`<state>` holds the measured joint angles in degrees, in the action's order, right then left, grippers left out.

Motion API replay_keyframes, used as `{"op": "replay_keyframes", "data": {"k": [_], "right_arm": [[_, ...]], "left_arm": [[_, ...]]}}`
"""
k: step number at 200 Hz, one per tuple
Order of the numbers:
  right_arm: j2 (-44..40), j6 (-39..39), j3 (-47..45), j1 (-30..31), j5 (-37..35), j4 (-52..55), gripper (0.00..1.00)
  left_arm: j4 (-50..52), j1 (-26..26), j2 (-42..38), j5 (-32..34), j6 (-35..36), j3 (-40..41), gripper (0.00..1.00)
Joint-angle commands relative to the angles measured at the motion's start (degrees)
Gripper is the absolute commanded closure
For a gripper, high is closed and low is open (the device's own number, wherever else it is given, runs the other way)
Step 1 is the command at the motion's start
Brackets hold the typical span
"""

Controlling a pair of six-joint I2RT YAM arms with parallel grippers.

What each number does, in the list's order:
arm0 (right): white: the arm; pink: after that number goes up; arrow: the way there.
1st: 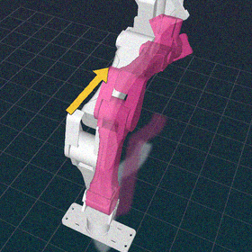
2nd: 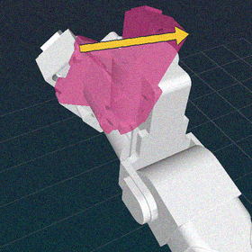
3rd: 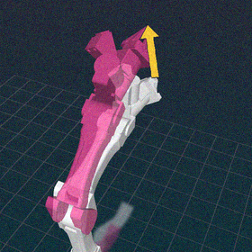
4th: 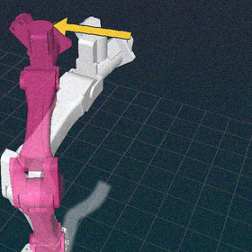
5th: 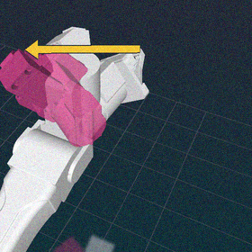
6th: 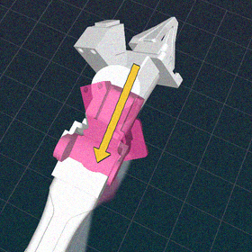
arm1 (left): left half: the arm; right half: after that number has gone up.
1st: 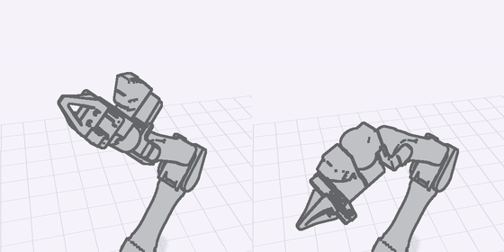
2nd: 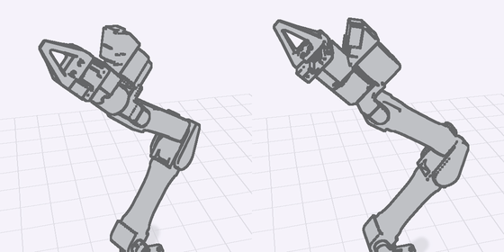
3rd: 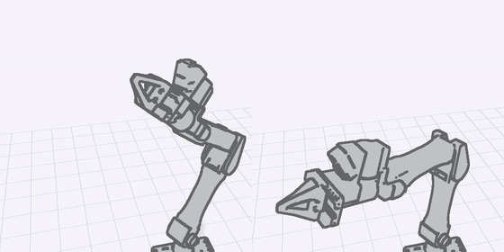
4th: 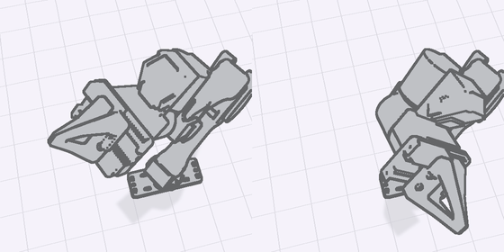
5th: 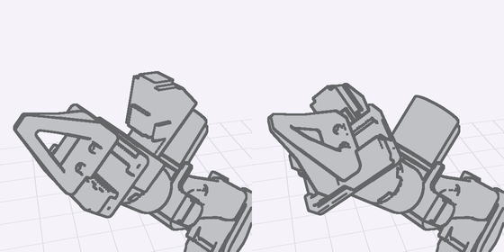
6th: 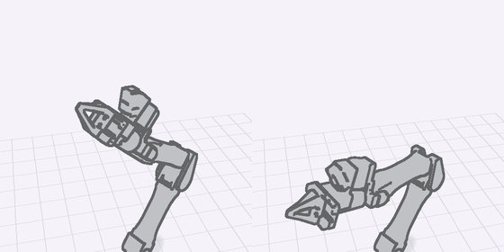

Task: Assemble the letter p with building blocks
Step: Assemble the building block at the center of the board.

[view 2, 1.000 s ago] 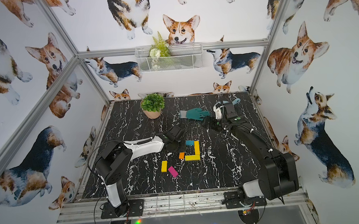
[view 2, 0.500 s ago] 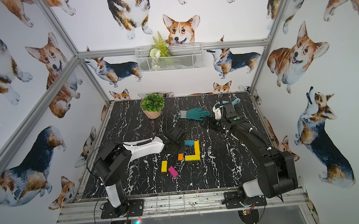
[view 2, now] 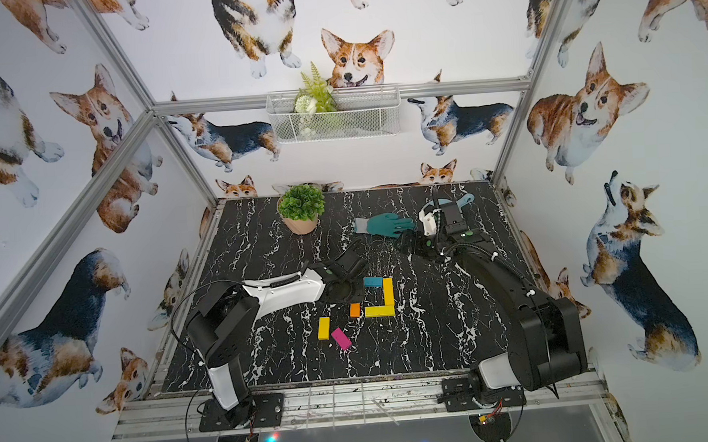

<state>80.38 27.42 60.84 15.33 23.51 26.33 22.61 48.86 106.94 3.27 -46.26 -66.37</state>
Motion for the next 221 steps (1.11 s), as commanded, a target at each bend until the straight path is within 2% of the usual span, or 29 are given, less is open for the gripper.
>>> {"op": "replay_keyframes", "data": {"k": [1,221], "right_arm": [[-0.2,0.4,0.0,0.0,0.2,-0.6,0.00],[0.2,0.2,-0.4,0.0,0.4,-0.6,0.00]], "left_arm": [[3.4,0.5,1.1,0.7,-1.3,-0.7,0.71],[3.5,1.5,2.4,2.2,-2.2,-3.1,0.72]]}}
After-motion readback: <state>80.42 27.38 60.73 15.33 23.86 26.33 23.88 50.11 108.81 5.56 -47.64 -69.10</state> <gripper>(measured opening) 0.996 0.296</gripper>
